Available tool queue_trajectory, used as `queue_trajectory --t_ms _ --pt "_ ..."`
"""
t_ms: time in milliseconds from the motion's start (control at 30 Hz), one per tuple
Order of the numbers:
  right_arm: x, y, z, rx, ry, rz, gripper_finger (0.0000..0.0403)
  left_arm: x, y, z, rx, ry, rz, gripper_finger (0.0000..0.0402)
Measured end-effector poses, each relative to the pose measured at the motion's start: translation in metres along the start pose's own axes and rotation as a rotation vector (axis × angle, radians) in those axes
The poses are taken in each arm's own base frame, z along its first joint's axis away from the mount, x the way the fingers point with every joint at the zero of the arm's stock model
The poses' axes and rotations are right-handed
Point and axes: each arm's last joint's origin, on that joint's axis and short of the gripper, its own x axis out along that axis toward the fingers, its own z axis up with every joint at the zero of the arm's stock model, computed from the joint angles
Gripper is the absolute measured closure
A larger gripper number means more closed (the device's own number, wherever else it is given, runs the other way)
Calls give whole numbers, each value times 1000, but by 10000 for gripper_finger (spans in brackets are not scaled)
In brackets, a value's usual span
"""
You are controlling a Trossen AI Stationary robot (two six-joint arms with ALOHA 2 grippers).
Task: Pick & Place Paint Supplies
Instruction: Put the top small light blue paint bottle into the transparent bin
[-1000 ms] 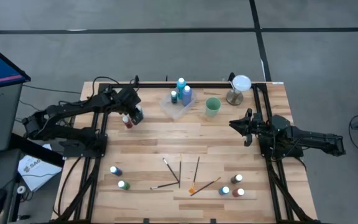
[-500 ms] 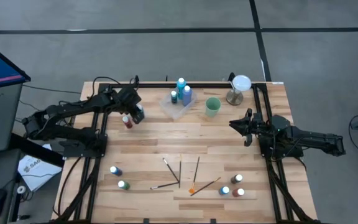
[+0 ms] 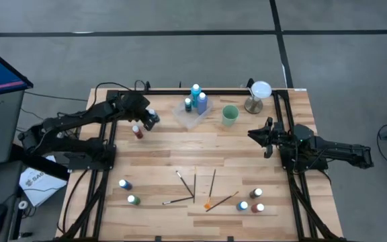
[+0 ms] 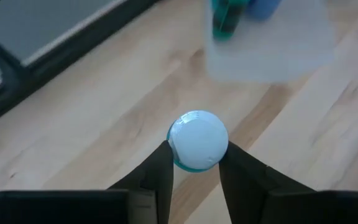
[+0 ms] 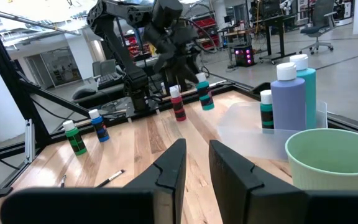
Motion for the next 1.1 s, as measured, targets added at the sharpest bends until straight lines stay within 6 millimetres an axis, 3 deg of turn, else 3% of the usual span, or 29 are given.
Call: queue_trajectory --t_ms 333,533,833,1100 --pt "0 0 0 0 0 0 337 -21 -14 29 -55 -218 -123 299" --pt "0 0 0 0 0 0 337 -22 -30 53 -36 -314 -179 299" --pt "0 0 0 0 0 0 337 10 -59 80 -3 -349 -235 298" --pt "0 0 0 0 0 0 337 51 -77 88 27 -266 -204 297"
